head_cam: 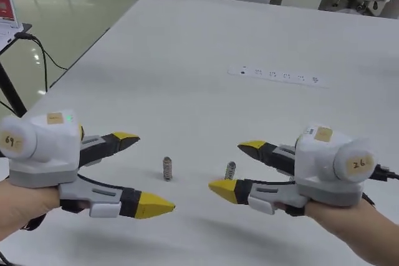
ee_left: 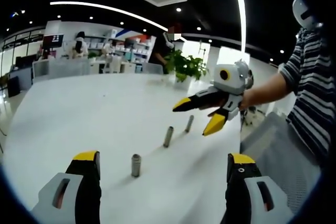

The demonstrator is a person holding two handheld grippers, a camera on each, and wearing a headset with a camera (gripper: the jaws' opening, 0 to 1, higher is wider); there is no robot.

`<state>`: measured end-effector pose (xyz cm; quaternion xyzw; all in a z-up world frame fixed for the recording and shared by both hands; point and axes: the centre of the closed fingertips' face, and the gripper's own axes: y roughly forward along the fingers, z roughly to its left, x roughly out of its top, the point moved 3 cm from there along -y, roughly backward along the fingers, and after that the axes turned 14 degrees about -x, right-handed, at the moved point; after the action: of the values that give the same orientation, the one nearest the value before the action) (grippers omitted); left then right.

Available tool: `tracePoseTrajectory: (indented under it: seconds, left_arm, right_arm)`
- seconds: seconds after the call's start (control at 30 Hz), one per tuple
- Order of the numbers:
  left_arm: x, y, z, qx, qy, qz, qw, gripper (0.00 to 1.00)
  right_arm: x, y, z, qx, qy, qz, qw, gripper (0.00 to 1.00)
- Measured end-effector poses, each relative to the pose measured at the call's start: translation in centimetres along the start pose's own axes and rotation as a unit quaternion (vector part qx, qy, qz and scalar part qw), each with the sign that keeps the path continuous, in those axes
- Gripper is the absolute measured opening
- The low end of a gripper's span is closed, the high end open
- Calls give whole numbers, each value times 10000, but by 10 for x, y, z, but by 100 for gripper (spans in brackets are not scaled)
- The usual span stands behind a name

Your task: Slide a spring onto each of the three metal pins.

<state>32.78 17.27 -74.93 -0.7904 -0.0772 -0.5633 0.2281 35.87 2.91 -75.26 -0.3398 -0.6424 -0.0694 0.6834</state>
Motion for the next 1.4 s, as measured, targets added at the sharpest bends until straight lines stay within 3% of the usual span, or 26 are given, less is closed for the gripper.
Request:
tracePoseTrajectory:
  seconds: [0.33,0.53,0.67,1.0,1.2,1.4]
  left_arm:
    - [3,7,-7,-99,131,-1,9999,98]
    - [1,8,-10,-119,158,46,9998,98]
    - [0,5,-9,-57,137,-8,9999,98]
    - [2,-2,-11,99,219,-184,9995,98]
    - [0,-4,-14,109,241,-164,9995,98]
    - [-1,-6,-15,104,261,-129,9995,98]
  right_arm:
    - [-10,-31,-10,-203,230,-248,9992,74]
    - [-27,-45,-18,-433,43,-149,9989,89]
    - [-33,-55,-25,-598,268,-181,9977,95]
    - [-51,-78,-36,-802,529,-168,9952,99]
    - [-57,-88,-48,-1006,721,-137,9922,99]
    - [-57,-90,-50,-1034,711,-148,9920,99]
